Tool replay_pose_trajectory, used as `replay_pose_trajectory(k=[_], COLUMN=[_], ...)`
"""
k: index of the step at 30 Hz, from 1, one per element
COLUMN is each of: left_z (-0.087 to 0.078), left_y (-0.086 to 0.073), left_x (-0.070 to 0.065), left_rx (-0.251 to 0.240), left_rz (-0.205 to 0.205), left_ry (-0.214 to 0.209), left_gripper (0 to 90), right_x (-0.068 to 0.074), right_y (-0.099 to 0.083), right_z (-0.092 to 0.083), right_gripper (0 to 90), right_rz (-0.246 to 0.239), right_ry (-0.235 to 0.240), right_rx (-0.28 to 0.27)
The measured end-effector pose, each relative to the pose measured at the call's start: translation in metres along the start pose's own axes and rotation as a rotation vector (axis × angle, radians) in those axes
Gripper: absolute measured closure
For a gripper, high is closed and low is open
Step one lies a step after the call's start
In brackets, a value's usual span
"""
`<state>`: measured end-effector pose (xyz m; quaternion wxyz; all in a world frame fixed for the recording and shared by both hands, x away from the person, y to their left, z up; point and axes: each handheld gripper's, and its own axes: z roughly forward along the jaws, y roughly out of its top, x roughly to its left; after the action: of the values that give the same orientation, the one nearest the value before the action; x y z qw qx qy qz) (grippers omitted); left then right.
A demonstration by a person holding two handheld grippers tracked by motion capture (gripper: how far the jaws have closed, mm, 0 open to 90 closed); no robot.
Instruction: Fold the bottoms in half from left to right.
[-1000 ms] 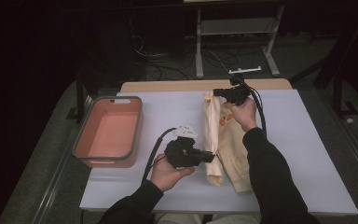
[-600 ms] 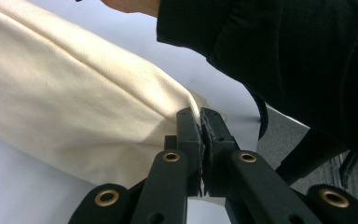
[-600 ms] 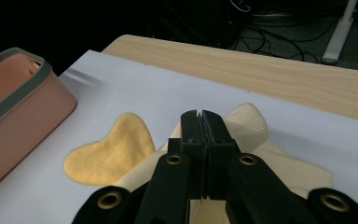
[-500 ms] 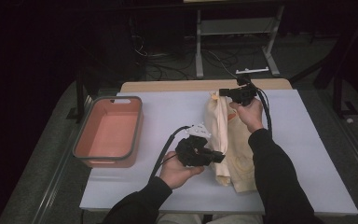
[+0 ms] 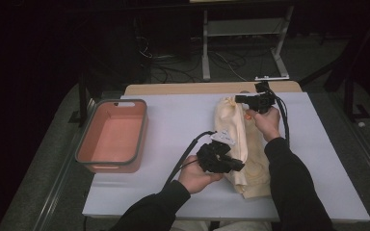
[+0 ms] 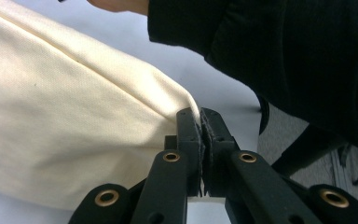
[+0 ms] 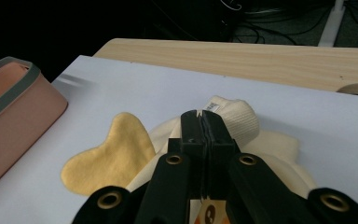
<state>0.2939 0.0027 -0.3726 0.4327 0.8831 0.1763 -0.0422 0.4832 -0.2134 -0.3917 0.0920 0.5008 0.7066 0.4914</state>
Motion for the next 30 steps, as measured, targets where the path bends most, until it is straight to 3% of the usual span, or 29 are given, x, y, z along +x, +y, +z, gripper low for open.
replay_pose_trajectory(k=[8,17,22,30], left_z=[0.019,0.044,0.06,0.076], left_y=[0.01,0.017,0.018,0.016], left_x=[-0.002,-0.002,-0.001,-0.002], left_rx=[0.08,0.119,0.157,0.18], left_rz=[0.026,0.024,0.031,0.028], left_ry=[-0.02,-0.046,-0.057,-0.063], left_gripper=[87.4,87.3,87.4,87.3], right_x=[-0.019,-0.04,-0.047,-0.056], right_y=[-0.015,-0.029,-0.035,-0.044], right_z=[-0.011,-0.014,-0.015,-0.018], right_gripper=[87.6,87.6,87.6,87.6], right_rz=[0.049,0.101,0.115,0.141], right_ry=[-0.003,0.008,0.0,-0.005], right_rx=[-0.022,-0.041,-0.038,-0.045])
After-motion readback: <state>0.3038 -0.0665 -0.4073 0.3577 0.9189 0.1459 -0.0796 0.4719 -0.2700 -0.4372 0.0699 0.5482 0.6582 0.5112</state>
